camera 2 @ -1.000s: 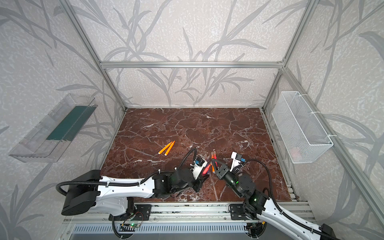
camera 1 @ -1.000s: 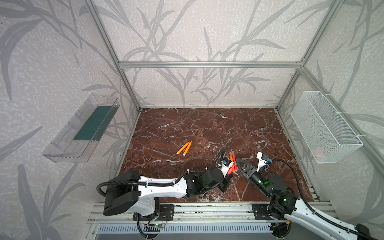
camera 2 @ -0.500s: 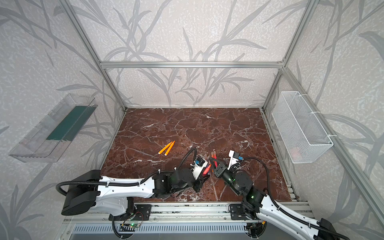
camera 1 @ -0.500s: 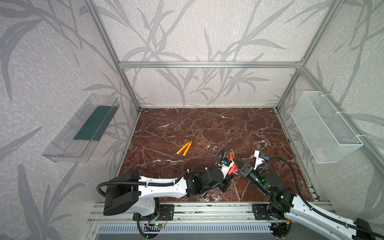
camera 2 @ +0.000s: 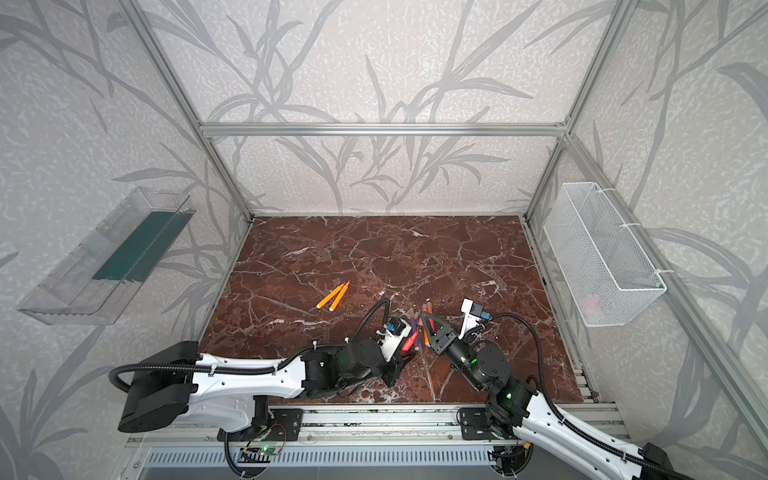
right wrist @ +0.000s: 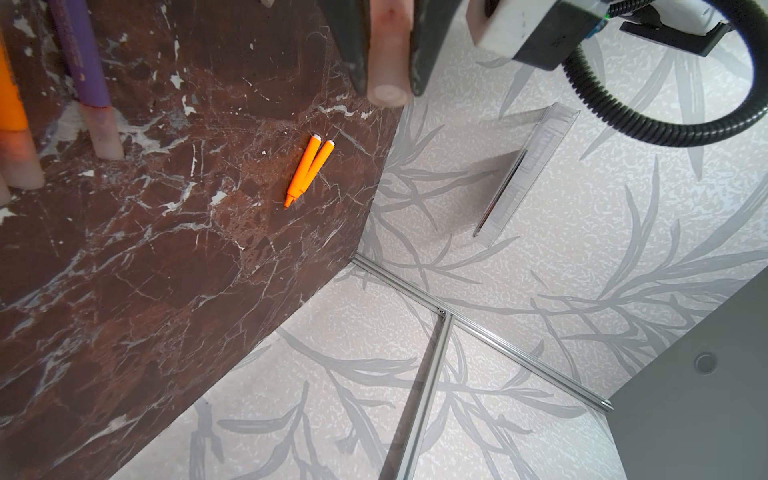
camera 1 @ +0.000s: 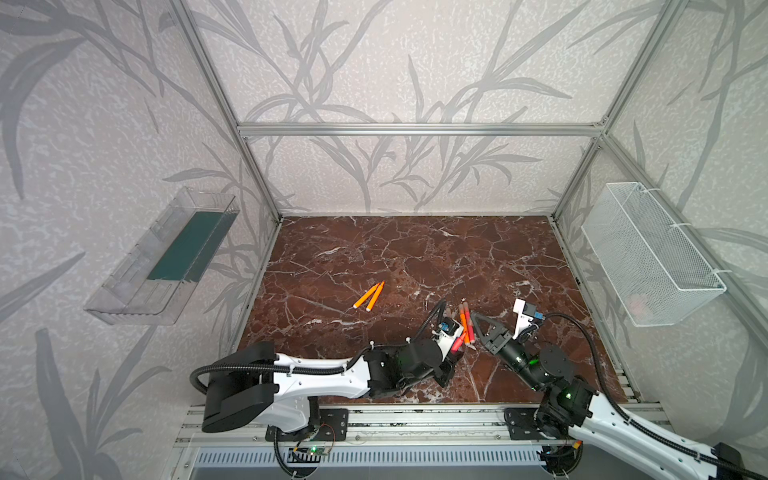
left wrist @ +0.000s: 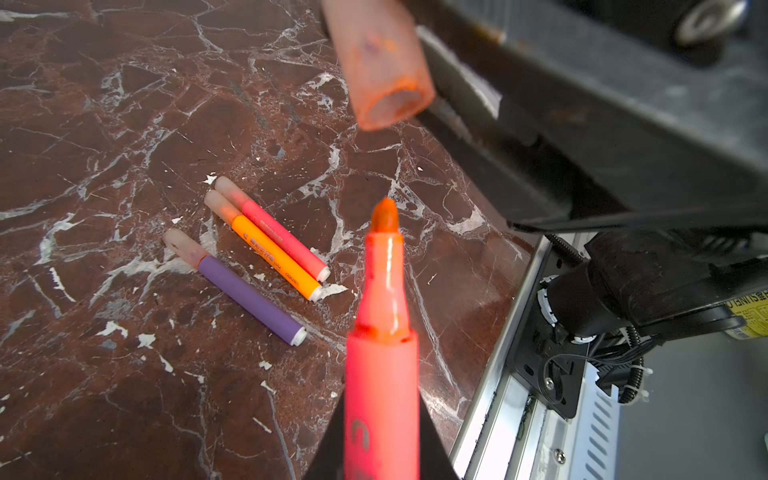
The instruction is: Insert the pens into the pen caps
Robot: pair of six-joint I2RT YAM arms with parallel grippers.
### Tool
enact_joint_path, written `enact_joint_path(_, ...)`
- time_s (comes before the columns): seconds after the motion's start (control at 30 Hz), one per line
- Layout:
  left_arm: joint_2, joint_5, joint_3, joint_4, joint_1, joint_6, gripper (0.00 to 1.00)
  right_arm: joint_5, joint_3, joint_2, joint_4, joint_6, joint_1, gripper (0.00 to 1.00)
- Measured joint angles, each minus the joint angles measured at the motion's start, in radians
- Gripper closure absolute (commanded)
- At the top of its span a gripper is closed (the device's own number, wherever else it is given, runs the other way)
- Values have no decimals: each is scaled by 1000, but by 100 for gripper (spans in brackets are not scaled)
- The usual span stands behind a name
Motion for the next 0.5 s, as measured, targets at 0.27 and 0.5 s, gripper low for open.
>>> enact_joint_path(0.27,-11,-2,0,3,0,0,100,-11,0,83,39,6,2,100)
enact_joint_path(0.5,-18,-9,0,3,0,3,100,-18,0,86,62,7,12,100)
